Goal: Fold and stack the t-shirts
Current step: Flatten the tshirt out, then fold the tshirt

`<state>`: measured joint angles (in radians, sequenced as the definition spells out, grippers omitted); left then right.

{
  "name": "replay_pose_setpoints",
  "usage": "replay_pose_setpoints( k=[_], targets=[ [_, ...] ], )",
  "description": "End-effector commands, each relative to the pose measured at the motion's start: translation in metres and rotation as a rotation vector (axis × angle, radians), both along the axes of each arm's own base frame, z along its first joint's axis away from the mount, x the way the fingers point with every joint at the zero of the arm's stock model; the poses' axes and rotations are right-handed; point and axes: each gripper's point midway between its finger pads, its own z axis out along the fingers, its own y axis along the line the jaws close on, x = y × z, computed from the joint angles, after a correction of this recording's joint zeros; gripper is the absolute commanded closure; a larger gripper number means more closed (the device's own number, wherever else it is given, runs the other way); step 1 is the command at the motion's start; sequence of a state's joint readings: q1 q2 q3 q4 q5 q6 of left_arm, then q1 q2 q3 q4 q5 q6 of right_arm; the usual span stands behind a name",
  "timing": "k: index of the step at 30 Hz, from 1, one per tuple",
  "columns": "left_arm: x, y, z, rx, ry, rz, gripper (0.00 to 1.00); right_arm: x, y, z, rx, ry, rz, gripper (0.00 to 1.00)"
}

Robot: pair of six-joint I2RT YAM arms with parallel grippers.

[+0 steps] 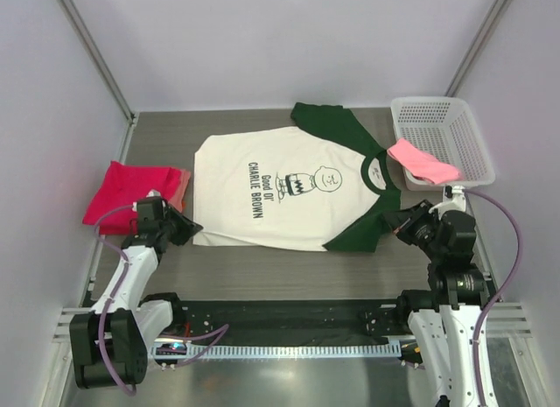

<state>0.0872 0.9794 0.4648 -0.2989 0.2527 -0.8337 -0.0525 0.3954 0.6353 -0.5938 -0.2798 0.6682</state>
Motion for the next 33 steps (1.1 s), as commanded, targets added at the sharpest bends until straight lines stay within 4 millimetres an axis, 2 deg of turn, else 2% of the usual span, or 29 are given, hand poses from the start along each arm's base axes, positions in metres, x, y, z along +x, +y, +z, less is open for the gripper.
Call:
replay_pose_setpoints(
  k=[1,2,4,5,7,8,9,10,16,18,19,21,22,24,25,27,28,30,31,33],
  targets=[
    [0.017,0.005,0.017,0.016,-0.09,0.024,1.0,0.006,-0.006,-0.015,-0.043,0.084,-0.01,0.99],
    [0.021,0.007,0.022,0.026,-0.105,0.032,1.0,0.011,-0.007,-0.011,-0.059,0.08,-0.002,0.99],
    [0.024,0.01,0.026,0.035,-0.113,0.046,1.0,0.025,-0.007,-0.017,-0.066,0.129,0.007,0.99],
    [0.028,0.012,0.031,0.039,-0.125,0.056,1.0,0.034,-0.008,-0.009,-0.072,0.106,0.005,0.99],
    [0.033,0.015,0.036,0.05,-0.138,0.072,1.0,0.048,-0.01,-0.011,-0.076,0.131,0.002,0.99],
    [0.037,0.016,0.039,0.05,-0.138,0.08,1.0,0.057,-0.012,-0.001,-0.084,0.105,-0.003,0.99],
    [0.039,0.018,0.04,0.051,-0.138,0.087,1.0,0.066,-0.015,-0.007,-0.09,0.139,-0.013,0.99],
    [0.045,0.018,0.045,0.051,-0.151,0.09,1.0,0.074,-0.016,0.003,-0.095,0.122,-0.015,0.99],
    [0.069,0.01,0.044,-0.005,-0.136,0.071,1.0,0.126,-0.021,0.023,-0.108,0.121,-0.026,0.99],
    [0.075,0.009,0.042,-0.007,-0.126,0.065,1.0,0.138,-0.023,0.028,-0.114,0.117,-0.029,0.99],
    [0.08,0.011,0.04,0.001,-0.12,0.07,1.0,0.147,-0.023,0.038,-0.116,0.1,-0.029,0.99],
    [0.084,0.012,0.039,0.007,-0.118,0.079,1.0,0.164,-0.022,0.03,-0.108,0.13,-0.016,0.99],
    [0.088,0.013,0.039,0.011,-0.114,0.083,1.0,0.172,-0.022,0.038,-0.107,0.116,-0.012,0.99],
    [0.092,0.016,0.038,0.025,-0.112,0.099,1.0,0.189,-0.021,0.028,-0.102,0.147,0.0,0.99],
    [0.096,0.018,0.041,0.03,-0.122,0.108,1.0,0.197,-0.021,0.036,-0.103,0.132,-0.001,0.99],
    [0.1,0.02,0.039,0.044,-0.116,0.116,1.0,0.212,-0.021,0.025,-0.096,0.161,0.002,0.99],
    [0.105,0.019,0.044,0.05,-0.129,0.111,1.0,0.221,-0.021,0.031,-0.093,0.15,0.001,0.99],
    [0.11,0.019,0.038,0.061,-0.11,0.103,1.0,0.233,-0.02,0.02,-0.081,0.177,0.009,0.99],
    [0.113,0.018,0.039,0.062,-0.111,0.099,1.0,0.239,-0.018,0.026,-0.08,0.165,0.014,0.99],
    [0.117,0.018,0.031,0.069,-0.088,0.099,1.0,0.248,-0.016,0.022,-0.081,0.174,0.016,0.99]
  ],
)
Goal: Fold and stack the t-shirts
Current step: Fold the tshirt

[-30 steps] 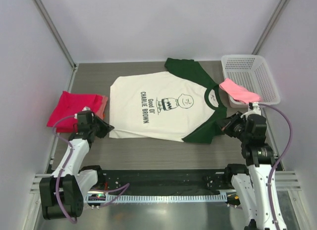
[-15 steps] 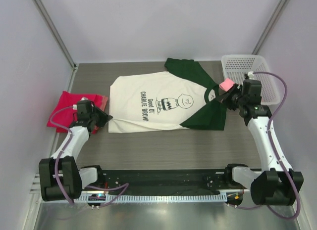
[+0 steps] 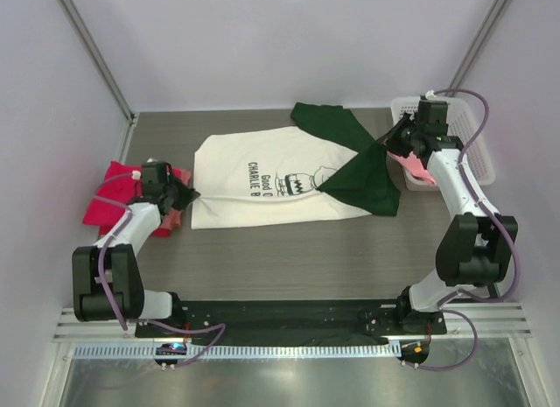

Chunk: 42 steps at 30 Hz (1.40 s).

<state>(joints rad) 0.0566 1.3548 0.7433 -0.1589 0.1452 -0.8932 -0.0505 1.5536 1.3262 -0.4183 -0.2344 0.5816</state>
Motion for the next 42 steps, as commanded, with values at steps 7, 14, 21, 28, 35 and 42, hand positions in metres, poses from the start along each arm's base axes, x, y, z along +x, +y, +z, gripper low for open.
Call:
replay_pose_setpoints(
  k=[7,14,21,28,35,42],
  targets=[
    [0.037,0.005,0.003,0.062,-0.035,0.015,1.0,0.054,0.007,0.016,0.007,-0.068,0.02,0.99],
    [0.047,0.01,-0.004,0.073,-0.013,0.046,1.0,0.087,0.009,0.018,0.026,-0.079,0.025,0.99],
    [0.058,0.006,-0.021,0.05,0.027,0.028,0.92,0.115,0.017,0.016,0.046,-0.086,0.046,0.65],
    [0.042,0.017,0.011,0.159,-0.057,0.058,0.24,0.067,0.02,0.011,-0.072,-0.079,-0.02,0.24],
    [-0.009,-0.002,0.017,0.113,-0.106,0.056,0.16,-0.02,0.005,-0.019,0.011,-0.176,-0.184,0.39],
    [-0.047,0.0,-0.007,0.072,-0.102,0.11,0.24,-0.079,-0.025,-0.085,-0.022,-0.143,-0.358,0.49]
  ],
)
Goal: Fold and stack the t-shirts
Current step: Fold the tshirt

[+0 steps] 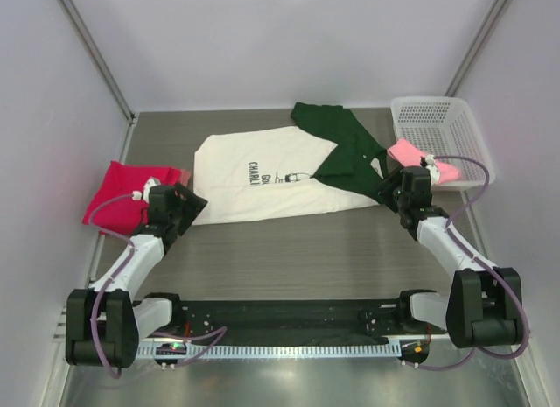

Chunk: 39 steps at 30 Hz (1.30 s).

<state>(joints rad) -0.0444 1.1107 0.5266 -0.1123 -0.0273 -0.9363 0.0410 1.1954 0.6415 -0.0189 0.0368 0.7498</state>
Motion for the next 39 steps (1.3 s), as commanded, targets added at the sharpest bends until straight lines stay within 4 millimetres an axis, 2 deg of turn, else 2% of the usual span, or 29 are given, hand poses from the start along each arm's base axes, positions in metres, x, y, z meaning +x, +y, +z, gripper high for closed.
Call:
replay_pose_setpoints(
  k=[1,2,6,11,13,14,18,22,23,25,26,29,34,38,39],
  targets=[
    [-0.007,0.007,-0.002,-0.017,-0.041,0.065,0.24,0.001,-0.022,-0.007,-0.01,-0.075,-0.143,0.5],
    [-0.009,0.007,0.0,-0.03,-0.063,0.082,0.24,-0.001,-0.024,-0.012,-0.002,-0.067,-0.161,0.51],
    [-0.02,0.012,-0.013,-0.047,-0.076,0.134,0.25,-0.002,-0.034,-0.024,0.005,-0.063,-0.231,0.49],
    [-0.019,0.017,-0.021,-0.085,-0.108,0.201,0.28,0.003,-0.043,-0.05,0.02,-0.033,-0.311,0.48],
    [-0.017,0.017,-0.026,-0.114,-0.113,0.227,0.3,0.012,-0.041,-0.052,0.036,-0.048,-0.312,0.47],
    [-0.014,0.017,-0.026,-0.118,-0.121,0.233,0.31,0.013,-0.042,-0.066,0.032,-0.009,-0.32,0.47],
    [-0.009,0.017,-0.035,-0.121,-0.09,0.247,0.34,0.015,-0.05,-0.083,0.028,0.03,-0.383,0.47],
    [-0.006,0.015,-0.048,-0.142,-0.047,0.26,0.37,0.006,-0.062,-0.096,0.012,0.046,-0.462,0.57],
    [-0.005,0.015,-0.053,-0.144,-0.038,0.264,0.38,0.004,-0.065,-0.097,0.002,0.049,-0.477,0.68],
    [-0.003,0.014,-0.056,-0.15,-0.032,0.264,0.43,0.003,-0.072,-0.096,-0.021,0.06,-0.511,0.77],
    [-0.002,0.013,-0.056,-0.151,-0.028,0.262,0.45,0.004,-0.072,-0.094,-0.024,0.056,-0.514,0.87],
    [0.001,0.014,-0.057,-0.149,-0.019,0.27,0.48,0.005,-0.076,-0.087,-0.047,0.048,-0.516,0.99],
    [0.002,0.016,-0.061,-0.146,0.006,0.284,0.53,0.003,-0.075,-0.081,-0.058,0.037,-0.496,0.99],
    [0.0,0.014,-0.068,-0.15,0.033,0.279,0.67,0.001,-0.075,-0.076,-0.052,0.021,-0.5,0.99],
    [-0.002,0.014,-0.07,-0.15,0.039,0.279,0.77,0.0,-0.075,-0.075,-0.049,0.017,-0.499,0.99]
  ],
)
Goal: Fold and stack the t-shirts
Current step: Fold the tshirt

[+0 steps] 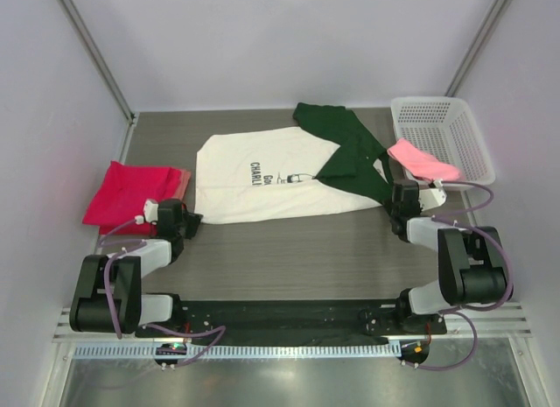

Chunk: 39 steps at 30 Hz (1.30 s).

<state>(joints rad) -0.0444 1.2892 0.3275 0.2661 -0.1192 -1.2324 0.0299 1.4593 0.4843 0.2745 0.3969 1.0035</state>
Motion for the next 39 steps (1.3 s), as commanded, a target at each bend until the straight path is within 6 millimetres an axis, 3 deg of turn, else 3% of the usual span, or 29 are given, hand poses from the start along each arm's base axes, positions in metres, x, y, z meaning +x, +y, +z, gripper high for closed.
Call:
replay_pose_setpoints(
  k=[1,2,4,11,14,15,16,17,18,19,20,21,22,24,26,28,29,31,32,33,34,35,36,38,39],
  targets=[
    [-0.009,0.003,-0.013,0.01,0.058,0.014,0.83,0.0,-0.013,0.017,-0.046,-0.042,-0.048,0.99],
    [-0.009,0.004,-0.013,0.009,0.058,0.014,0.93,-0.001,-0.013,0.017,-0.043,-0.043,-0.049,0.99],
    [-0.012,0.003,-0.014,0.011,0.062,0.009,1.0,-0.003,-0.013,0.018,-0.041,-0.04,-0.051,0.99],
    [-0.012,0.008,0.005,0.054,0.095,0.008,1.0,-0.014,-0.016,0.034,-0.048,-0.018,-0.076,0.99],
    [0.012,0.009,0.037,0.048,0.031,0.015,1.0,-0.005,-0.011,0.059,-0.038,-0.051,-0.072,0.99],
    [0.016,0.01,0.041,0.047,0.04,0.018,1.0,0.011,-0.008,0.085,-0.028,-0.11,-0.071,0.99],
    [0.018,0.009,0.046,0.036,0.054,0.01,1.0,0.016,-0.004,0.092,-0.025,-0.101,-0.06,0.99],
    [0.037,0.012,0.074,0.028,0.003,0.016,1.0,0.025,0.005,0.106,-0.022,-0.119,-0.037,0.99],
    [0.044,0.011,0.084,0.028,-0.004,0.003,1.0,0.047,0.012,0.15,-0.015,-0.201,-0.023,0.99],
    [0.044,0.01,0.093,0.026,0.008,-0.003,1.0,0.053,0.018,0.158,-0.03,-0.187,0.0,0.99],
    [0.057,0.026,0.121,0.027,-0.047,0.036,1.0,0.061,0.023,0.177,-0.039,-0.211,0.015,0.99],
    [0.06,0.029,0.134,0.033,-0.07,0.041,1.0,0.067,0.028,0.194,-0.043,-0.233,0.028,0.99],
    [0.062,0.035,0.157,0.041,-0.114,0.052,1.0,0.075,0.032,0.225,-0.041,-0.278,0.044,0.99],
    [0.06,0.038,0.169,0.052,-0.128,0.053,1.0,0.08,0.034,0.251,-0.04,-0.325,0.057,0.99],
    [0.053,0.038,0.17,0.064,-0.109,0.037,1.0,0.075,0.035,0.245,-0.041,-0.3,0.066,0.99],
    [0.046,0.036,0.156,0.061,-0.072,0.02,1.0,0.062,0.033,0.222,-0.035,-0.256,0.06,0.99],
    [0.036,0.036,0.138,0.051,-0.036,0.019,1.0,0.056,0.032,0.213,-0.025,-0.244,0.051,0.99],
    [0.027,0.033,0.124,0.039,-0.02,0.008,1.0,0.032,0.027,0.188,-0.026,-0.207,0.033,0.99],
    [0.013,0.031,0.106,0.037,0.01,0.001,1.0,0.023,0.024,0.181,-0.023,-0.203,0.017,0.99],
    [0.007,0.03,0.1,0.036,0.017,-0.001,1.0,0.007,0.019,0.156,-0.035,-0.159,0.003,0.99],
    [0.001,0.03,0.093,0.041,0.023,-0.002,1.0,-0.005,0.017,0.161,-0.03,-0.188,-0.005,0.99],
    [-0.013,0.03,0.073,0.048,0.064,-0.006,1.0,-0.015,0.016,0.156,-0.024,-0.191,-0.008,0.99],
    [-0.019,0.031,0.072,0.057,0.056,-0.003,1.0,-0.03,0.014,0.13,-0.021,-0.15,-0.012,0.99],
    [-0.038,0.032,0.049,0.074,0.1,-0.004,1.0,-0.049,0.015,0.121,0.006,-0.16,-0.006,0.99],
    [-0.042,0.032,0.048,0.077,0.093,-0.004,1.0,-0.066,0.015,0.093,0.015,-0.098,-0.006,0.99]
  ],
)
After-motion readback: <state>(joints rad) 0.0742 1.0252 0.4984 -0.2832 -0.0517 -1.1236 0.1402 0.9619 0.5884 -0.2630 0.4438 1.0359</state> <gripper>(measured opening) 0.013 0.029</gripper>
